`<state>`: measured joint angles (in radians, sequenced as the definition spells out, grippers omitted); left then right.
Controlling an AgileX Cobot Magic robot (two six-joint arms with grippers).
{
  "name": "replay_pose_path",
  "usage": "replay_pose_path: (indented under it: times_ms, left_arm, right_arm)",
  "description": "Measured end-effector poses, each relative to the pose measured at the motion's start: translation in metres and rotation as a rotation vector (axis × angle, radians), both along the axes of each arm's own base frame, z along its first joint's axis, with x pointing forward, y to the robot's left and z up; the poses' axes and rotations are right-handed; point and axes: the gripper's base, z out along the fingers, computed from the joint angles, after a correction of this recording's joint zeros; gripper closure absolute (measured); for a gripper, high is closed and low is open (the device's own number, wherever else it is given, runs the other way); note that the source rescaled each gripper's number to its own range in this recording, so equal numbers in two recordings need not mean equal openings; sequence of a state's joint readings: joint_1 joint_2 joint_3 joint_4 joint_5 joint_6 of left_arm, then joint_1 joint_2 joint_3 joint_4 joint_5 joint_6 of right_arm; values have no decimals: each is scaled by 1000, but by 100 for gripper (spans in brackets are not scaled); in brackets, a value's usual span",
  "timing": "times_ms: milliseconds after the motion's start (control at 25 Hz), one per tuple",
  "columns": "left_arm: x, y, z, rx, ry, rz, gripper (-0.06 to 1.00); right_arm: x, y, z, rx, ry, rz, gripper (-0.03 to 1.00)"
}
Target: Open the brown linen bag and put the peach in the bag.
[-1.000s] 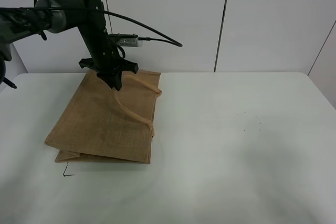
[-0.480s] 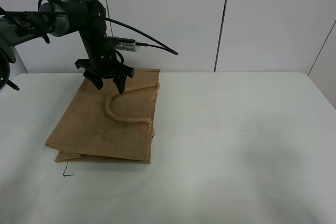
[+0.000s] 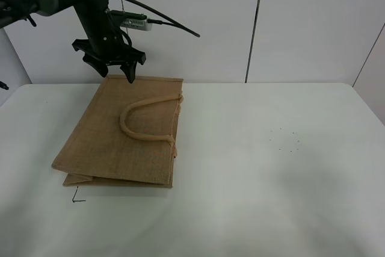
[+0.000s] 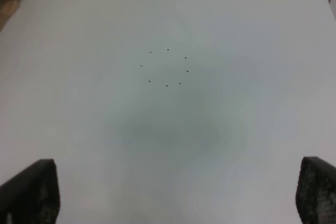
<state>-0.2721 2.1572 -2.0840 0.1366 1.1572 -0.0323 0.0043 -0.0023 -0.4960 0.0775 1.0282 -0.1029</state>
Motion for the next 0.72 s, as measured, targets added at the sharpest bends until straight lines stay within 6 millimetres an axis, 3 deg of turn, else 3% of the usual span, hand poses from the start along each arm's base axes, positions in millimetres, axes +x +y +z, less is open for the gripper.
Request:
replay_pose_path:
  times_ms: [360,520,720]
  left_arm:
    - [14,83,-1,-27,9,193,4]
    - [9,100,-1,-37,24,231,4]
    - [-24,103,13,-49,56,240,4]
  right_arm:
    - [0,0,0,0,0,0,-3]
    - [0,0,0,1,0,1,-3]
    - [0,0,0,2,0,2,-3]
